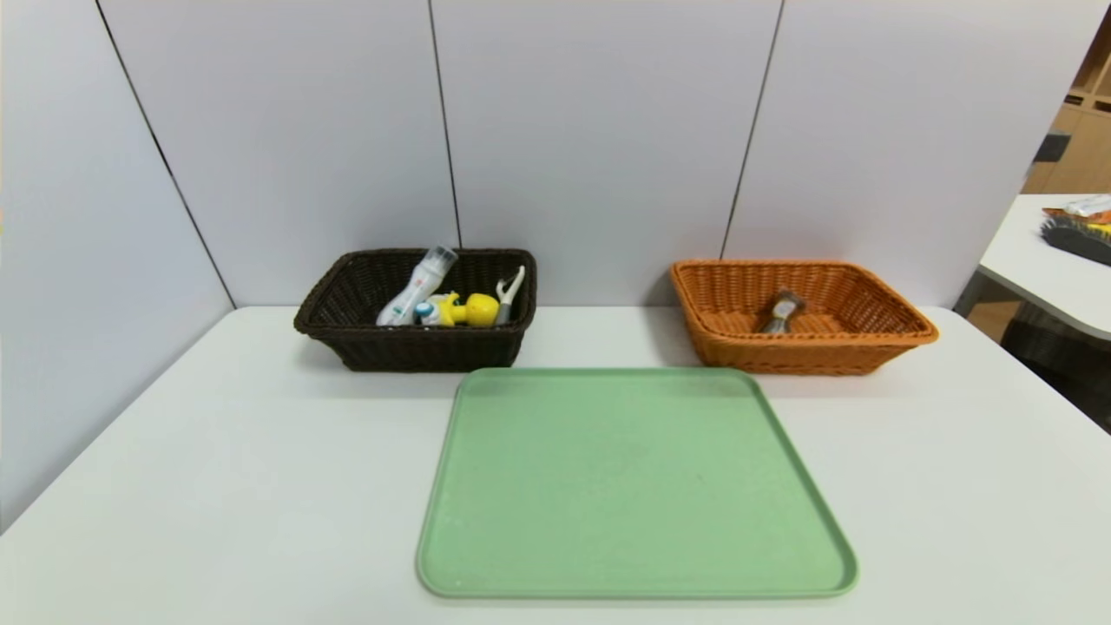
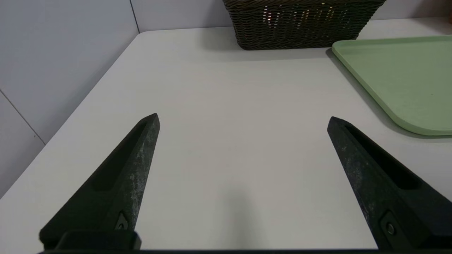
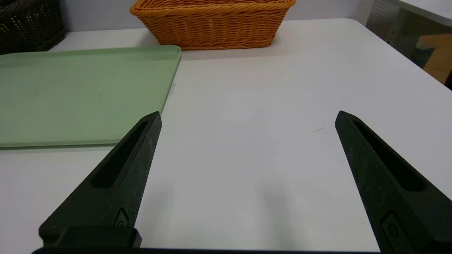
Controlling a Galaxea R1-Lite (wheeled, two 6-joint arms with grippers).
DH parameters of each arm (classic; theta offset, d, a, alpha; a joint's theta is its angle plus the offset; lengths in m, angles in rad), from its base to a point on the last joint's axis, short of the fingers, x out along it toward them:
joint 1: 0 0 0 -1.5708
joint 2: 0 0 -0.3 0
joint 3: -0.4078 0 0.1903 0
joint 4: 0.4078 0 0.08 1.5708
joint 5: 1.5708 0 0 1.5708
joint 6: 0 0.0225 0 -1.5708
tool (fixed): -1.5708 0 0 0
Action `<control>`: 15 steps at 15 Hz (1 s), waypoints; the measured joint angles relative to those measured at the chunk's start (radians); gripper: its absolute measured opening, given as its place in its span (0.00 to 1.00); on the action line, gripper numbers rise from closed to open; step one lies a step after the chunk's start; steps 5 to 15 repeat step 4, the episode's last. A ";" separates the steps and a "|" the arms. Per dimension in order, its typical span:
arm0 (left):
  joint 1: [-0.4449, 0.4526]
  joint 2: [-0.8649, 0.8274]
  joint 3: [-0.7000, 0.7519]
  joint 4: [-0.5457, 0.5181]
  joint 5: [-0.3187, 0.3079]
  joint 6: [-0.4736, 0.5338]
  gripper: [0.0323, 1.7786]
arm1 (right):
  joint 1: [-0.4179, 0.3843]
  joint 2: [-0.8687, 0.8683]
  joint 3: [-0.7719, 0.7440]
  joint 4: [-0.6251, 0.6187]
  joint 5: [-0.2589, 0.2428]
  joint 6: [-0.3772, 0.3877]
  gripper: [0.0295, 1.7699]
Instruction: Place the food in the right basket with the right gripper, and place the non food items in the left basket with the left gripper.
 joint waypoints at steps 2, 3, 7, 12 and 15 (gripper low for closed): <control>0.000 0.000 0.000 0.000 0.000 0.000 0.95 | 0.000 0.000 0.000 -0.001 0.000 0.001 0.96; 0.000 0.000 0.000 0.000 0.000 0.000 0.95 | 0.000 0.000 0.000 -0.001 0.000 0.003 0.96; 0.000 0.000 0.000 0.000 0.000 0.000 0.95 | 0.000 0.000 0.000 -0.001 0.000 0.003 0.96; 0.000 0.000 0.000 0.000 0.000 0.000 0.95 | 0.000 0.000 0.000 -0.001 0.000 0.003 0.96; 0.000 0.000 0.000 0.000 0.000 0.000 0.95 | 0.000 0.000 0.000 -0.001 0.000 0.003 0.96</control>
